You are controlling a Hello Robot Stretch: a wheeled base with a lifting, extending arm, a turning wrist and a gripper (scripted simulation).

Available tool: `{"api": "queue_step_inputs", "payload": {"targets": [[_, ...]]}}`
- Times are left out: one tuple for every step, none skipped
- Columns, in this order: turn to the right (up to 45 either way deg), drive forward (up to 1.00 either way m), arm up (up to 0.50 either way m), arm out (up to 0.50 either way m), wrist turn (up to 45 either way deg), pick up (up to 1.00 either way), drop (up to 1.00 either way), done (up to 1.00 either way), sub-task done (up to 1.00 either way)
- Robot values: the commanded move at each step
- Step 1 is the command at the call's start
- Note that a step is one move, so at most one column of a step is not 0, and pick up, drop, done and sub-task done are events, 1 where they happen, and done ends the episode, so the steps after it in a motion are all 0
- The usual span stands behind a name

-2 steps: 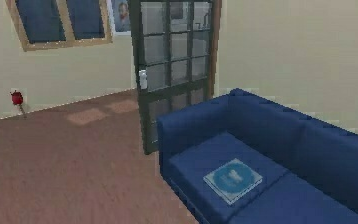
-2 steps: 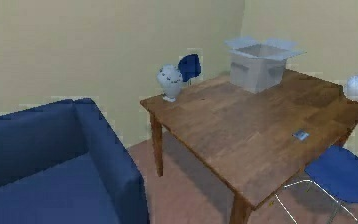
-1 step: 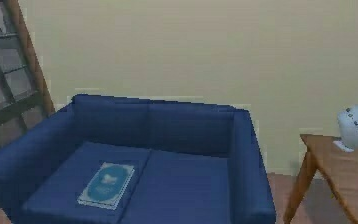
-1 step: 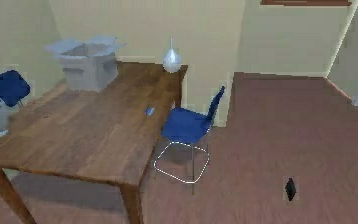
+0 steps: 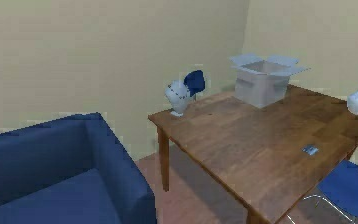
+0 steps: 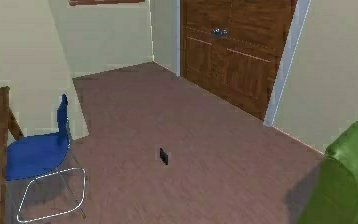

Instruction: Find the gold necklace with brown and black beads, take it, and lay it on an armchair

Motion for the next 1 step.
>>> {"api": "queue_step_inputs", "payload": {"targets": [[0.0,0.4,0.0,0.0,0.0,0.0,0.0,0.0,0.0]]}}
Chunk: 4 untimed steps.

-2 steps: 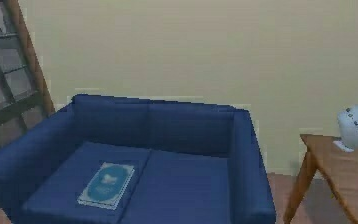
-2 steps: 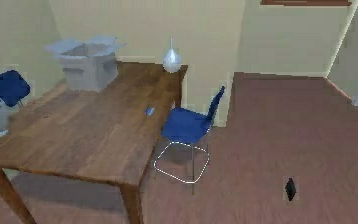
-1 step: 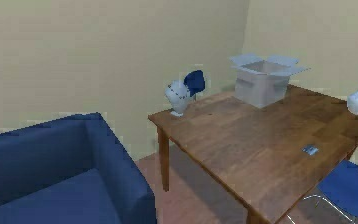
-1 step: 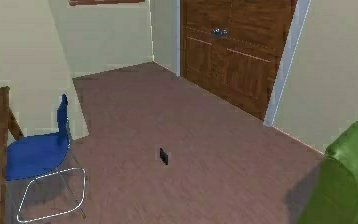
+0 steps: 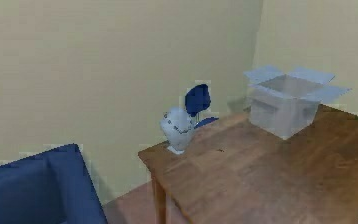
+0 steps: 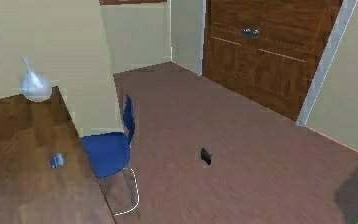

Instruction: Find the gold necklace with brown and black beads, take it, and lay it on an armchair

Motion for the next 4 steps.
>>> {"api": "queue_step_inputs", "payload": {"targets": [[-45.0,0.0,0.0,0.0,0.0,0.0,0.0,0.0,0.0],[-39.0,0.0,0.0,0.0,0.0,0.0,0.0,0.0,0.0],[0.0,0.0,0.5,0.0,0.0,0.0,0.0,0.0,0.0],[0.0,0.0,0.38,0.0,0.0,0.0,0.0,0.0,0.0]]}}
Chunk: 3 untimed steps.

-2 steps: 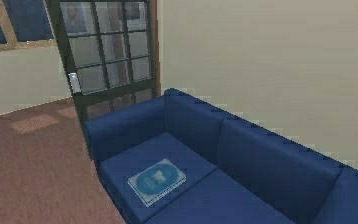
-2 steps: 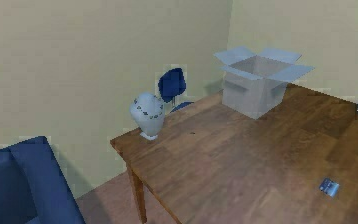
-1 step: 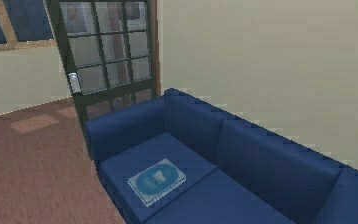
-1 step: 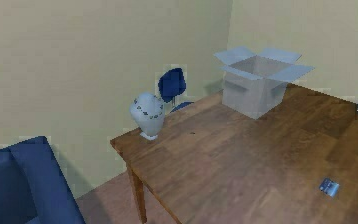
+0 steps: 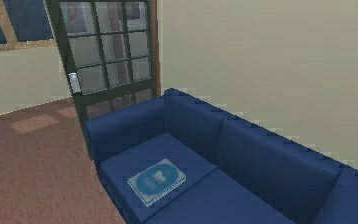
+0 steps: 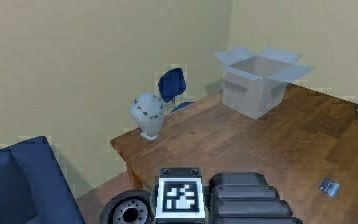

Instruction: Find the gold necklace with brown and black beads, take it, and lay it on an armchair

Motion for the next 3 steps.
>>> {"api": "queue_step_inputs", "payload": {"targets": [[0.0,0.0,0.0,0.5,0.0,0.0,0.0,0.0,0.0],[0.0,0.0,0.0,0.0,45.0,0.0,0.0,0.0,0.0],[0.0,0.0,0.0,0.0,45.0,0.0,0.0,0.0,0.0]]}}
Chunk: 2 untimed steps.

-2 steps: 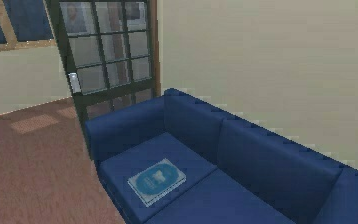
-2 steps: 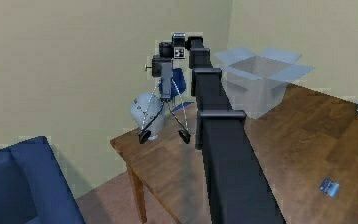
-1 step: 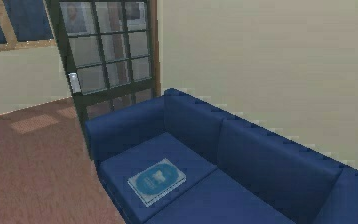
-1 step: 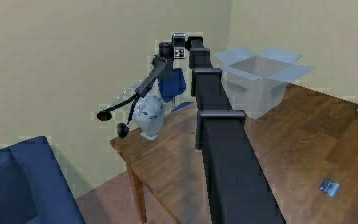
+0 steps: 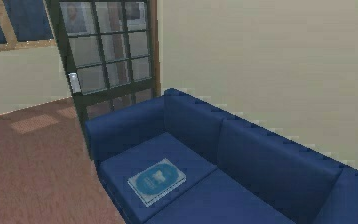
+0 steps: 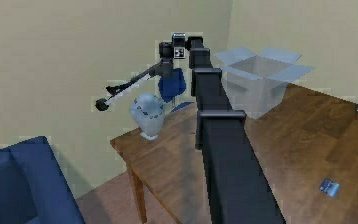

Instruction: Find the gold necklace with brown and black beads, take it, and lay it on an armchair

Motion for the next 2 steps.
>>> {"api": "queue_step_inputs", "payload": {"targets": [[0.0,0.0,0.0,0.0,45.0,0.0,0.0,0.0,0.0],[0.0,0.0,0.0,0.0,3.0,0.0,0.0,0.0,0.0]]}}
